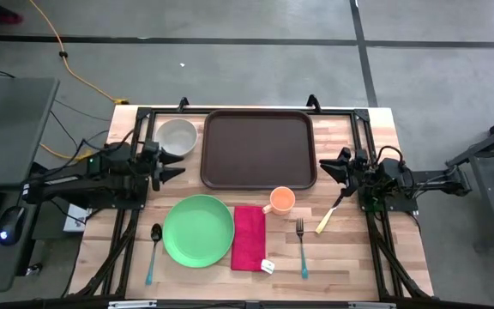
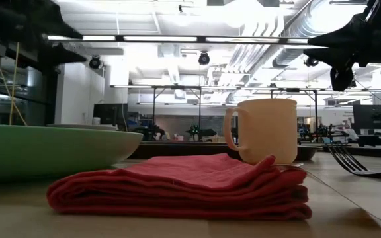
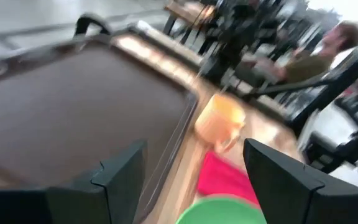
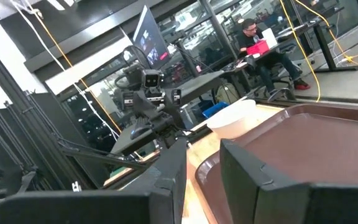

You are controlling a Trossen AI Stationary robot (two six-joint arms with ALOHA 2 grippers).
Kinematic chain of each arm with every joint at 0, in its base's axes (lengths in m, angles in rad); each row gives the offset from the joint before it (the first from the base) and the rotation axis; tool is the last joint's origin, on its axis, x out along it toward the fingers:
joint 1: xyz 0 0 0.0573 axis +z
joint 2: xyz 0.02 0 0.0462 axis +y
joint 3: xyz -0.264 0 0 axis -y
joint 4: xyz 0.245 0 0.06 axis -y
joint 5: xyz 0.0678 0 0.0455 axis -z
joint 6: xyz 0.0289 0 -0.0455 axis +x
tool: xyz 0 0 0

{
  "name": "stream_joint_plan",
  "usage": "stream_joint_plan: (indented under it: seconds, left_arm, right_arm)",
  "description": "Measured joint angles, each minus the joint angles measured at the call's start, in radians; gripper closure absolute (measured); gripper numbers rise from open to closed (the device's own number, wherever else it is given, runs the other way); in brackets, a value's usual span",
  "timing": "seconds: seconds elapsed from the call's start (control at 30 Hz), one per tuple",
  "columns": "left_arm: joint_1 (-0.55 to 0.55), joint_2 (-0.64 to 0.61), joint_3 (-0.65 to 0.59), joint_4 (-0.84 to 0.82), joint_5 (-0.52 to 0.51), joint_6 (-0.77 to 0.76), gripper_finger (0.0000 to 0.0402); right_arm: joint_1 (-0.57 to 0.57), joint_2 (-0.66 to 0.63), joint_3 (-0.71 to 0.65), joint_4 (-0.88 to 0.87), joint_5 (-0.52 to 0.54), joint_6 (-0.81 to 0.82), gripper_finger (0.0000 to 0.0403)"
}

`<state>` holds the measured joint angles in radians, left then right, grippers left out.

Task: Set up tray
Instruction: Put the yellow mug on the brown tray

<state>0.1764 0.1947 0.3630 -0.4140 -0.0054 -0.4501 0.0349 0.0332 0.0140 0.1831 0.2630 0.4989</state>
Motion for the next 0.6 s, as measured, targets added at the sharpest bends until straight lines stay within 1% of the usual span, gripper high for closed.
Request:
stream_joint_plan:
  seconds: [0.13,0.3,0.43,0.6]
  left_arm:
    - [0.0,0.0,0.012,-0.114,-0.025,-0.027,0.0108]
    - [0.0,0.0,0.013,-0.2,-0.026,-0.089,0.0108]
    - [0.0,0.0,0.013,-0.232,-0.024,-0.104,0.0108]
    - [0.0,0.0,0.013,-0.232,-0.024,-0.105,0.0108]
  right_arm:
    - [0.0,0.017,0.039,0.003,0.023,-0.023,0.0327]
    - [0.0,0.091,0.114,-0.009,0.027,-0.095,0.0327]
    - [0.0,0.189,0.184,-0.044,0.027,-0.114,0.0327]
    - [0.0,0.357,0.295,-0.119,0.024,-0.113,0.0327]
